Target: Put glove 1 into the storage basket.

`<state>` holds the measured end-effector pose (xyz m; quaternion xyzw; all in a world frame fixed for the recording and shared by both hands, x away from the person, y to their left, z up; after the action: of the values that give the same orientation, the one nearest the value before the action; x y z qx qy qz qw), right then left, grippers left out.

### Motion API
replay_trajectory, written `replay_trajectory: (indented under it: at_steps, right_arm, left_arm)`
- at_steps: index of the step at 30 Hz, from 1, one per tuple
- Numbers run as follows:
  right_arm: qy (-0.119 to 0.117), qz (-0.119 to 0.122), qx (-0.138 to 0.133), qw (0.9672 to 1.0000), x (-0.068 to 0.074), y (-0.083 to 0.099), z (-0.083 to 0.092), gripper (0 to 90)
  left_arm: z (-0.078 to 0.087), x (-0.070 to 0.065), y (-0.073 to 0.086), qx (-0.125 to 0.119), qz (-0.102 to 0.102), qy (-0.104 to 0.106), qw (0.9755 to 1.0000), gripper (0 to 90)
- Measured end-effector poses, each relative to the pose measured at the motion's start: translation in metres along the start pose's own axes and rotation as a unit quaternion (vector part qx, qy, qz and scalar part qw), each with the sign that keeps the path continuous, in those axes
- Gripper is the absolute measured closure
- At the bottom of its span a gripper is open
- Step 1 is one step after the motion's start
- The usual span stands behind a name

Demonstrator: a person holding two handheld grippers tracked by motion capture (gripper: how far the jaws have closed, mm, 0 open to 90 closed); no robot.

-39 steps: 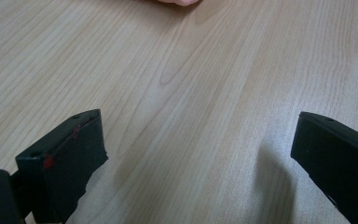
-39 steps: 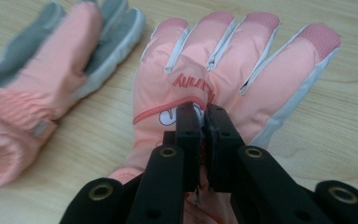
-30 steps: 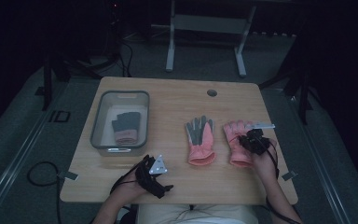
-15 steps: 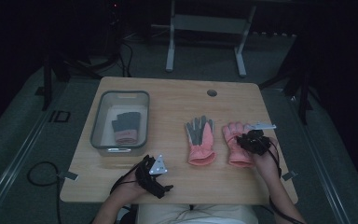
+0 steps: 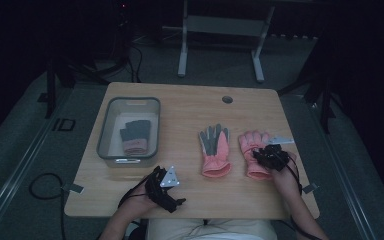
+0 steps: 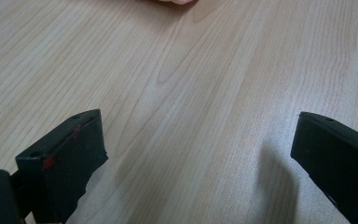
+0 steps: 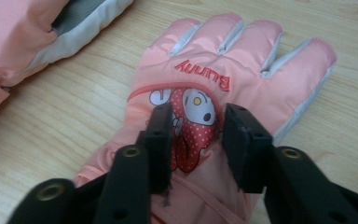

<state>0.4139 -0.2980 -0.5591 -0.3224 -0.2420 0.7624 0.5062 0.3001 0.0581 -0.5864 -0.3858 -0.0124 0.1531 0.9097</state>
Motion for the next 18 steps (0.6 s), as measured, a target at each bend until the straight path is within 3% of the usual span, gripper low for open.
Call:
replay_trajectory:
  at_steps: [6,9,13,18]
  right_arm:
    - [0.003,-0.015,-0.002,0.9999,0.001,0.002,-0.002,82.1]
    - [0.014,-0.012,-0.001,0.9998,0.004,-0.001,0.0,84.8]
    - [0.011,-0.022,0.007,0.9997,0.0,-0.01,0.008,86.3]
    - [0.017,-0.034,-0.015,0.9992,-0.006,-0.029,0.029,86.5]
  left_arm:
    - [-0.001,0.0,0.0,0.001,-0.001,0.001,1.0,2.5]
    - [0.0,0.0,0.0,0.003,-0.003,0.001,1.0,2.5]
    - [0.0,0.0,0.0,0.002,-0.001,0.0,1.0,2.5]
    - [0.0,0.0,0.0,0.001,0.0,0.001,1.0,2.5]
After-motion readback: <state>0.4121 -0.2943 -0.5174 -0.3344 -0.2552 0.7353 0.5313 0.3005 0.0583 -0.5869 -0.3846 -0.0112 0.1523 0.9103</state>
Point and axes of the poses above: each handheld gripper's, and its own axes: z roughly backward along the jaws, y roughly out of its underside, x roughly to its left, the point moved 4 cm from there along -z, roughly forward along the jaws, and after that the axes turned 14 degrees about y, right-handed, at the moved point
